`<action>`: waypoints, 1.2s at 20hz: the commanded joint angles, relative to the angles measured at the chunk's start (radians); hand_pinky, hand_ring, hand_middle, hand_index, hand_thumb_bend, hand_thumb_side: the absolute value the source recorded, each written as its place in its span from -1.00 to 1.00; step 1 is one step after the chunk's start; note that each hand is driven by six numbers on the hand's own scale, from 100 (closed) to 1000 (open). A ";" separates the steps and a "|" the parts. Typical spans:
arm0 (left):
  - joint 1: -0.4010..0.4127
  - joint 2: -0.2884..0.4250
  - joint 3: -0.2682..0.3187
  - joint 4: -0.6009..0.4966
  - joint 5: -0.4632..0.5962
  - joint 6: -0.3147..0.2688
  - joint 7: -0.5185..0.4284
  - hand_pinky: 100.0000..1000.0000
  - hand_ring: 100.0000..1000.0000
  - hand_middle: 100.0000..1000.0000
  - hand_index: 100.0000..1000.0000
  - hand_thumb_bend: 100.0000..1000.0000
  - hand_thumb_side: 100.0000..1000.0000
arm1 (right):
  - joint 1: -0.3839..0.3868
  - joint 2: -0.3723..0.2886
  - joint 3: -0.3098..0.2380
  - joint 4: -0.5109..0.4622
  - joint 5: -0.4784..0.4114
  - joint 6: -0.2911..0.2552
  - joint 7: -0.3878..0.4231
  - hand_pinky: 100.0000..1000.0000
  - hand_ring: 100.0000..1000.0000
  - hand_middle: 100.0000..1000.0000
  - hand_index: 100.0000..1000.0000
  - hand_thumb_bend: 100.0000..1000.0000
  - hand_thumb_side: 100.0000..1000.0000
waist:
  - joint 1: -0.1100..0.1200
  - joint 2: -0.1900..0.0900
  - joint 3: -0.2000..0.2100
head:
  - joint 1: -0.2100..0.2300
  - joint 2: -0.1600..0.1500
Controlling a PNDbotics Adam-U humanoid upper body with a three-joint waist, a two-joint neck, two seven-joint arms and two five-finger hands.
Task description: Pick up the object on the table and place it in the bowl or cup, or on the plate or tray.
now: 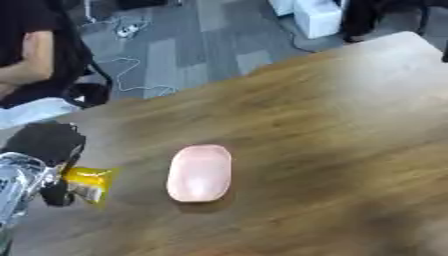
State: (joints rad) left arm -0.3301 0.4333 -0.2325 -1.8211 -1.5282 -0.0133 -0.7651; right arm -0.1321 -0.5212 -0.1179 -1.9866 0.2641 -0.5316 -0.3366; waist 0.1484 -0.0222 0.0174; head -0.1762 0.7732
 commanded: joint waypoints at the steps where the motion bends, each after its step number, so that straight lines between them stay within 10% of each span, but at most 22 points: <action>1: -0.037 -0.019 -0.010 -0.013 0.010 -0.016 -0.004 -1.00 -0.98 -1.00 -0.81 0.04 -1.00 | -0.013 -0.017 -0.005 -0.013 -0.004 0.001 0.008 -1.00 -0.70 -0.56 0.23 -1.00 1.00 | -0.008 -0.005 -0.003 | 0.000 -0.003; 24: -0.190 -0.242 -0.057 0.165 -0.055 -0.054 0.013 -1.00 -0.98 -1.00 -0.80 -0.06 -1.00 | -0.055 -0.013 0.011 -0.013 -0.040 -0.003 0.046 -1.00 -0.70 -0.57 0.21 -1.00 1.00 | -0.003 0.003 -0.039 | 0.011 -0.003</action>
State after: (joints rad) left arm -0.5021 0.1949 -0.2968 -1.6574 -1.5704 -0.0701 -0.7592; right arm -0.1685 -0.5208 -0.1051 -1.9866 0.2282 -0.5344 -0.2944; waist 0.1517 -0.0115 -0.0229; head -0.1752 0.7732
